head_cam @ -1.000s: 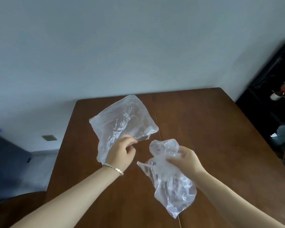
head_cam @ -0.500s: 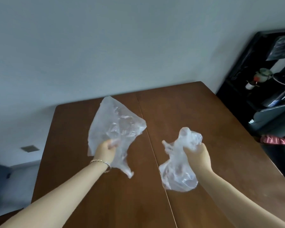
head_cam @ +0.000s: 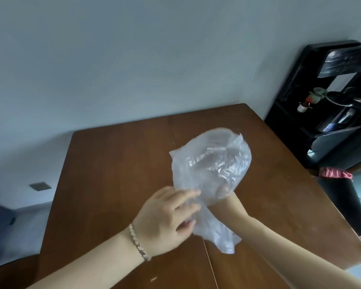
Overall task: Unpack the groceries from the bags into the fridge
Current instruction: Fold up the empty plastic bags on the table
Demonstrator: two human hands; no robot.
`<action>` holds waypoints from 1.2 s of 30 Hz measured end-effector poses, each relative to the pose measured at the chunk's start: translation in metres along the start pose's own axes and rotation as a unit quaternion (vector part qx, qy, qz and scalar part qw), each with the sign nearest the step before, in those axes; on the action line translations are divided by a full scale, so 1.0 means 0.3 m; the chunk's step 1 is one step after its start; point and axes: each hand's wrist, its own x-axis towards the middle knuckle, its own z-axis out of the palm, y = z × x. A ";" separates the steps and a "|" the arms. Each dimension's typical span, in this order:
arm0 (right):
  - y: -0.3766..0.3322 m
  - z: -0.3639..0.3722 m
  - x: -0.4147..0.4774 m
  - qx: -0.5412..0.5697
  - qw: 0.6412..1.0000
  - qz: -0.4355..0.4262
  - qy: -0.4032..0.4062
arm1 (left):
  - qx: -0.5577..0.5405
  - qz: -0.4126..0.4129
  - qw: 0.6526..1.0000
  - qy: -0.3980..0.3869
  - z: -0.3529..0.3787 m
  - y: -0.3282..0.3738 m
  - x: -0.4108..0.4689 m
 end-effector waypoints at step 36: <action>0.130 0.042 -0.381 0.590 0.780 0.175 0.116 | -0.772 -0.416 0.431 -0.213 0.211 0.144 0.140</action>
